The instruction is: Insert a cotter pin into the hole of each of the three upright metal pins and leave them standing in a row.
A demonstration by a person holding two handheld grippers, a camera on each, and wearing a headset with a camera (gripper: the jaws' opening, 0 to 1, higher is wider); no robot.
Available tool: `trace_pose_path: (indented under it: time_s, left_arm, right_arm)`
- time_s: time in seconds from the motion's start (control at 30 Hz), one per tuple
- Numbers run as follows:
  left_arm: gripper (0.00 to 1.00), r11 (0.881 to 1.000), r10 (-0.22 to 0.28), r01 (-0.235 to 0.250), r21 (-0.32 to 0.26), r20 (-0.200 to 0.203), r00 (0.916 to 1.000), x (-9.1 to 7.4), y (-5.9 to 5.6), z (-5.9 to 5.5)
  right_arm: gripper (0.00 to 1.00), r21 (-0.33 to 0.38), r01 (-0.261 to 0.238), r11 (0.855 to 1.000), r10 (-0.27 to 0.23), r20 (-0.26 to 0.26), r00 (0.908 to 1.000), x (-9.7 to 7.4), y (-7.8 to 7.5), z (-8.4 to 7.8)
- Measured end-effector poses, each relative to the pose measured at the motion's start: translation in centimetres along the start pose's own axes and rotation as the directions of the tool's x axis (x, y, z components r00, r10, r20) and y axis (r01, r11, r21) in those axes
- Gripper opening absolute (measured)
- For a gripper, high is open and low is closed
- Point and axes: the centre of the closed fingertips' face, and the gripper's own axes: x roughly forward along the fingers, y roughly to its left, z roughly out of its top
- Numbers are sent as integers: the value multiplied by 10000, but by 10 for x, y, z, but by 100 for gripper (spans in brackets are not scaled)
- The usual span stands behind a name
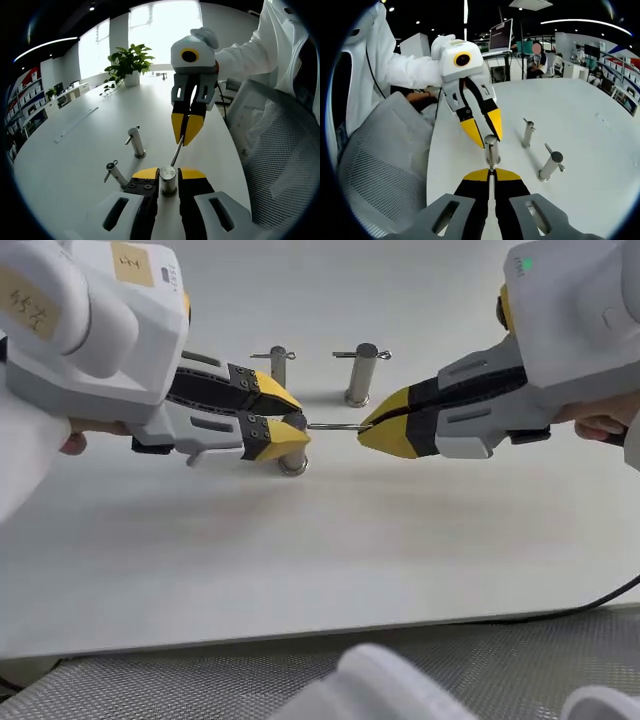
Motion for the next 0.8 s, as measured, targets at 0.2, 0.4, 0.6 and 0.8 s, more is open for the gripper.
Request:
trace_pose_path:
  time_s: [0.2, 0.4, 0.6, 0.8]
  left_arm:
    - [11, 10000, -35, 35, -68, 36, 10000, 0, -1, 0]
    - [11, 9999, -45, 45, -90, 14, 10000, 0, -1, 0]
    - [11, 9998, -20, 20, -182, 11, 10000, -1, -1, 0]
    - [11, 9998, -33, 33, -216, -18, 10000, 0, -2, 0]
  right_arm:
    - [0, 16, -49, 10000, 49, 3, 10000, 1, 0, 0]
    - [0, -91, -124, 9999, 123, -67, 9999, 5, 0, 0]
    - [0, -240, -183, 9995, 177, -240, 9996, 11, 0, 0]
    - [0, -315, -294, 9991, 287, -241, 9993, 19, 0, 0]
